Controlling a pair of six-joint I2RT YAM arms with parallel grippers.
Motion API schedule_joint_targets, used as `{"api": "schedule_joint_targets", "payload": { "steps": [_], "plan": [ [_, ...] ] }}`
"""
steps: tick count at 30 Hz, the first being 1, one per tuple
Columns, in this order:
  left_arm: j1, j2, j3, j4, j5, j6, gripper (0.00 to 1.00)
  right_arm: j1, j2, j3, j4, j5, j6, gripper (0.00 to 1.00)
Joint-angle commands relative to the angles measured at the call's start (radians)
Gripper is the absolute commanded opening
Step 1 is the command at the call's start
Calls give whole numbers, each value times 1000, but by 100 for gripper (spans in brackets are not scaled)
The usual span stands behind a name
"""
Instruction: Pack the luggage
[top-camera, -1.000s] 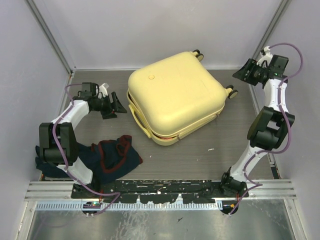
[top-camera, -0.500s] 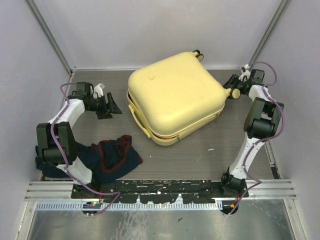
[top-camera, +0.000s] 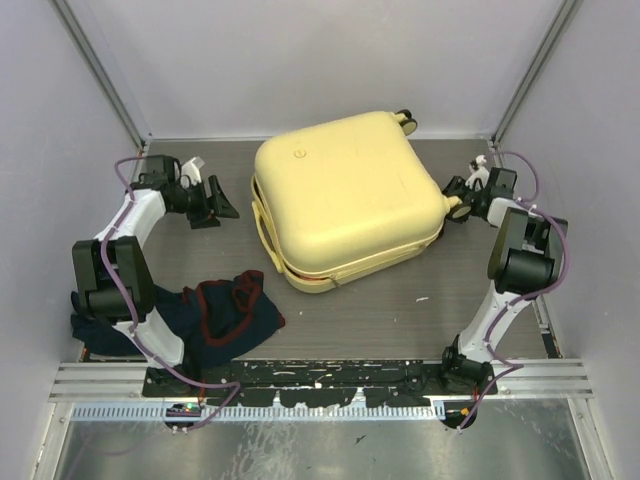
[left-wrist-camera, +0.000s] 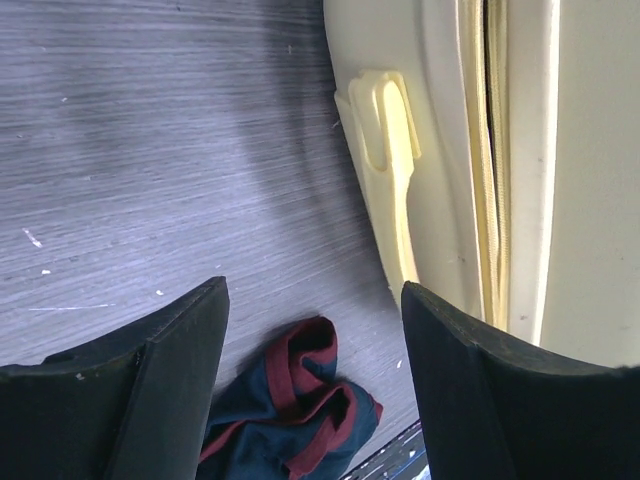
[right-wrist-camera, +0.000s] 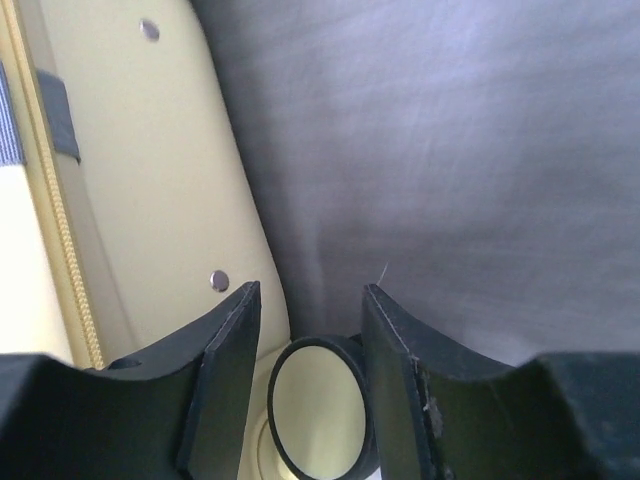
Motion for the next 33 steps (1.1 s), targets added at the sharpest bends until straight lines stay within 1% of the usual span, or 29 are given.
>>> {"api": "schedule_joint_targets", "payload": {
  "steps": [1, 3, 5, 8, 11, 14, 20, 22, 25, 27, 29, 33],
  "plan": [
    [17, 18, 66, 16, 38, 12, 71, 75, -116, -225, -261, -130, -24, 49],
    [24, 16, 70, 20, 41, 11, 71, 85, -185, -301, -276, -147, -31, 50],
    [28, 8, 71, 21, 45, 12, 72, 82, -258, -322, -297, -157, -55, 51],
    [28, -10, 62, 28, 54, 12, 72, 60, -323, -269, -347, -130, -125, 53],
    [28, -38, 48, 41, 51, 6, 72, 23, -349, -182, -350, -77, -168, 56],
    [26, -57, 48, 53, 37, 5, 73, 17, -329, -91, -323, -27, -167, 59],
    [20, -47, 86, 53, 19, -3, 76, 37, -260, 28, -152, 47, -19, 62],
    [19, -44, 86, 62, 19, -12, 77, 55, -248, 35, -57, 77, 35, 64],
    [18, -46, 89, 72, 19, -17, 78, 79, -240, 17, 87, 108, 132, 72],
    [17, -46, 94, 74, 16, -15, 78, 95, -231, 29, 126, 140, 140, 75],
    [17, -42, 101, 73, 13, -13, 78, 97, -203, 59, 138, 140, 127, 78],
    [17, -32, 108, 72, 11, -12, 78, 103, -129, 142, 126, 100, 111, 76]
  ]
}}
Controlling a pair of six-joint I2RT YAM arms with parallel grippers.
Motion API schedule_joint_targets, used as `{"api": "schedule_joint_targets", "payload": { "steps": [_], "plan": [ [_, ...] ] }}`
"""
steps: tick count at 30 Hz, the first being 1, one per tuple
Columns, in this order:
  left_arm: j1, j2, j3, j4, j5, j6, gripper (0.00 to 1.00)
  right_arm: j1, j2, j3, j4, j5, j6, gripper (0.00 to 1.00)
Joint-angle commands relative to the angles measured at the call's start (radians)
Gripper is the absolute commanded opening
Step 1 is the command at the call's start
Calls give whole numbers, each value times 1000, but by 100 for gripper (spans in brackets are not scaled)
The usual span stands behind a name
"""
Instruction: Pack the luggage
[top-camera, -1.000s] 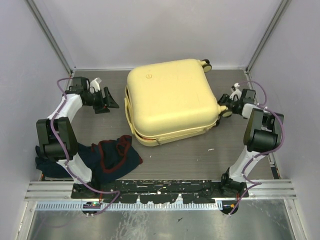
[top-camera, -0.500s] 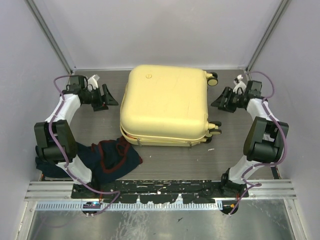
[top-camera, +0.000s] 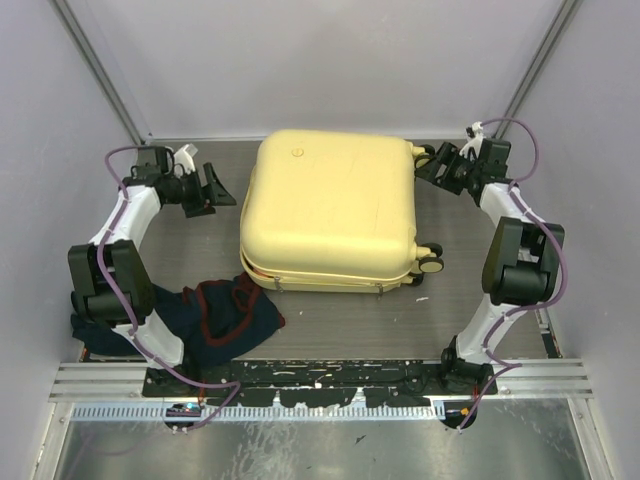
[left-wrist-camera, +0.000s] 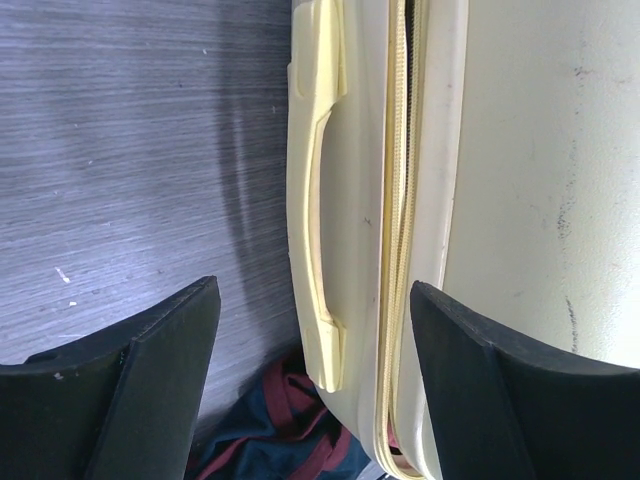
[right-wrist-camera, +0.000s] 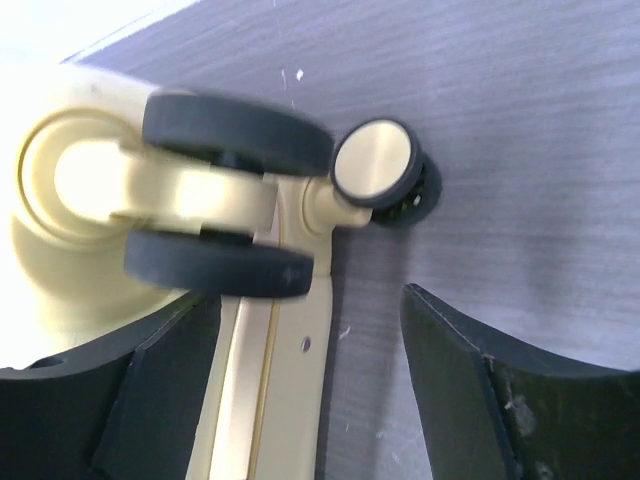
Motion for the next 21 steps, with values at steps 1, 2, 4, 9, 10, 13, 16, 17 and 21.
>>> {"api": "schedule_joint_targets", "payload": {
  "steps": [1, 2, 4, 9, 10, 13, 16, 17, 21],
  "plan": [
    [-2, -14, 52, 42, 2, -6, 78, 6, 57, 108, 96, -17, 19, 75],
    [-2, -9, 54, 44, 4, -8, 78, 12, 68, 118, 106, -31, 23, 74],
    [-2, 2, 59, 46, 8, -12, 76, 28, 80, 135, 125, -46, 29, 72],
    [-12, 24, 57, 50, 14, -17, 75, 65, 86, 153, 219, -85, 61, 70],
    [-14, 23, 57, 53, 16, -18, 75, 71, 84, 161, 231, -95, 73, 69],
    [-15, 17, 52, 62, 23, -24, 75, 90, 63, 166, 282, -116, 108, 68],
    [-15, 8, 52, 68, 41, -34, 74, 106, 41, 178, 303, -123, 143, 67],
    [-15, 3, 53, 74, 44, -40, 74, 112, 34, 183, 310, -122, 153, 67],
    [-15, -7, 45, 114, 58, -59, 75, 119, 38, 191, 329, -113, 157, 67]
  ]
}}
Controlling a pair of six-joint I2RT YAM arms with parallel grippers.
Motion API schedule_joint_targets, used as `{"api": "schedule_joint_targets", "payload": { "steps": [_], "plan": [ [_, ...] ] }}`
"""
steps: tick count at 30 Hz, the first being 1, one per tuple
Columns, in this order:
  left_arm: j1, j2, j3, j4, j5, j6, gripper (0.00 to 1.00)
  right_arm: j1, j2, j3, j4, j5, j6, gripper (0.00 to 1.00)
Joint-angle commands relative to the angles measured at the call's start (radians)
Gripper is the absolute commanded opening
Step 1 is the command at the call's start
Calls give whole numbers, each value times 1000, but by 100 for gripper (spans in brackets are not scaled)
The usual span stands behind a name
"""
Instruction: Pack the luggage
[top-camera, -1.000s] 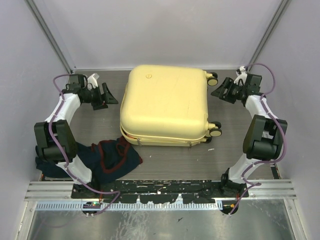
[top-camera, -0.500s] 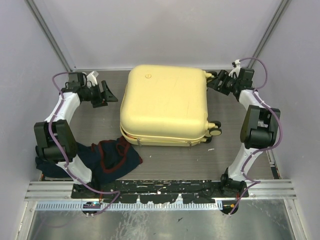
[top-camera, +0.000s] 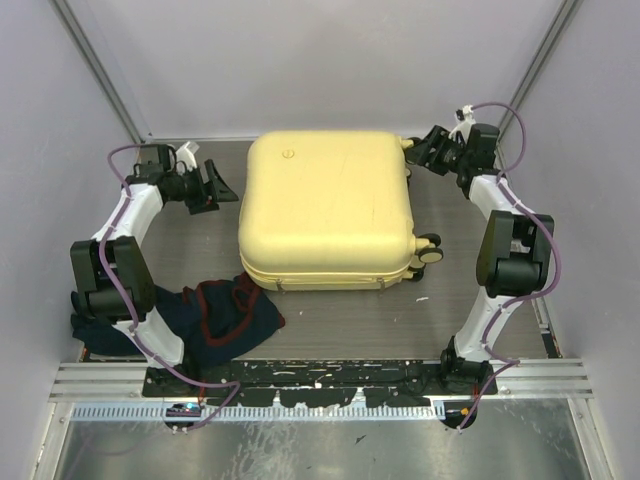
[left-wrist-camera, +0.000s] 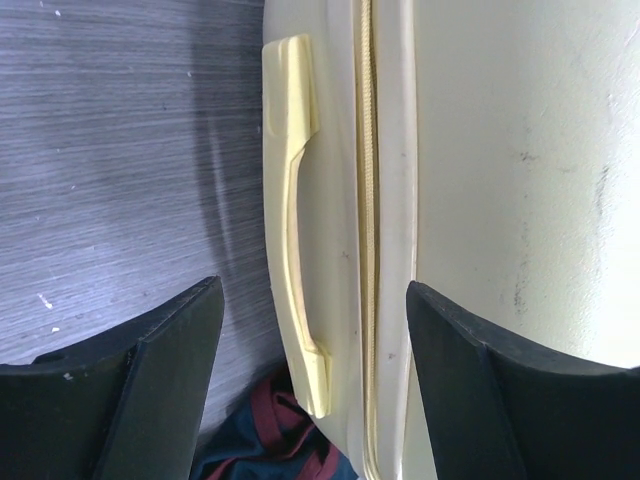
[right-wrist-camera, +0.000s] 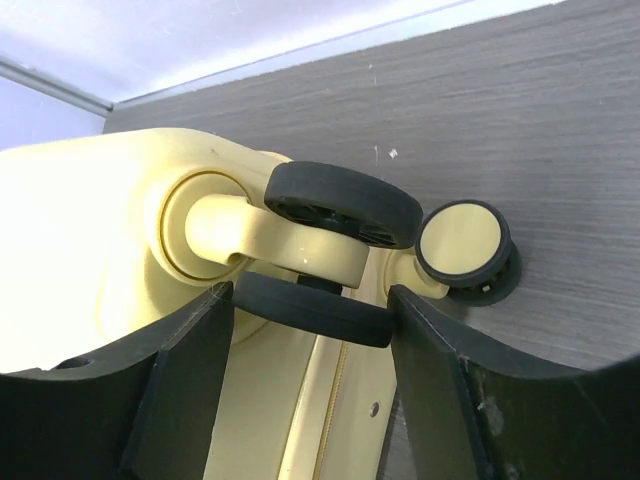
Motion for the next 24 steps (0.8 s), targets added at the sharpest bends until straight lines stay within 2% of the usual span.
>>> {"api": "schedule_joint_targets", "payload": {
  "steps": [1, 6, 9, 13, 19, 24],
  "plan": [
    [-3, -31, 24, 81, 41, -27, 75, 40, -46, 80, 139, -49, 33, 67],
    [23, -24, 10, 49, -24, -50, 75, -16, -26, 38, 40, -52, -33, 67],
    [56, -41, -32, 52, -56, -58, 74, -75, -85, -23, -12, -71, -43, 66],
    [58, -62, -92, 14, -125, -22, 74, -112, -170, -106, -163, -80, -127, 65],
    [42, -52, -188, 16, -75, -31, 69, -95, -255, -294, -211, -76, -161, 62],
    [2, -48, -221, 16, -40, -26, 65, -30, -235, -342, -170, -70, -139, 59]
  ]
}}
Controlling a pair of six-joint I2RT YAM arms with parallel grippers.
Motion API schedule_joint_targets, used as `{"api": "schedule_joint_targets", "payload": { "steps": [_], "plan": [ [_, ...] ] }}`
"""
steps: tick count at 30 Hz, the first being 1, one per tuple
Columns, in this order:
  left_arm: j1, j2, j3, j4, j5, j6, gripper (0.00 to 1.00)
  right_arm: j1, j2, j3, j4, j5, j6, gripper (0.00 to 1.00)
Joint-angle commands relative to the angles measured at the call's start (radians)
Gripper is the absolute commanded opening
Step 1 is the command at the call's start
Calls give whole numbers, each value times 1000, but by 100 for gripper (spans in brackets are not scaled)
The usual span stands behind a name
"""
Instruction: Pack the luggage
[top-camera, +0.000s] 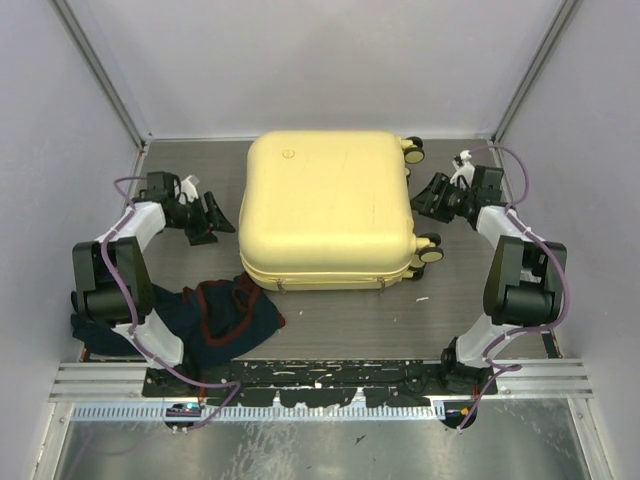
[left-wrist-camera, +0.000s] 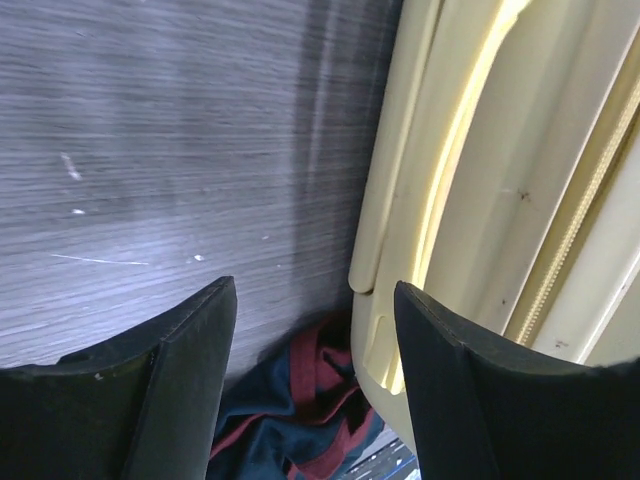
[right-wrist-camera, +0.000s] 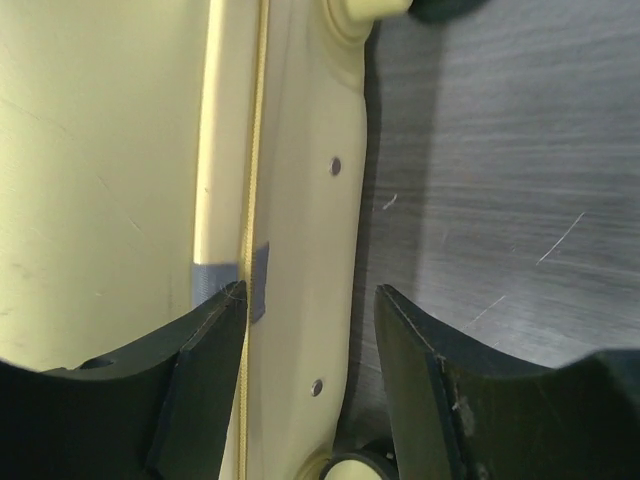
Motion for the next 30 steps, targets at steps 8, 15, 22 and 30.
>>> {"api": "schedule_joint_targets", "payload": {
  "steps": [8, 15, 22, 30],
  "plan": [
    [-85, -40, -88, 78, 91, -65, 59, 168, 105, 67, 160, -2, 93, 56],
    [-89, 23, 2, 91, 95, -78, 56, 249, 298, 253, 283, -4, 206, 56],
    [-68, 23, 55, 41, 55, -36, 58, 222, 356, 423, 236, 8, 151, 58],
    [-33, -115, -15, 67, 52, -30, 67, 27, 176, 467, 15, 20, -87, 69]
  ]
}}
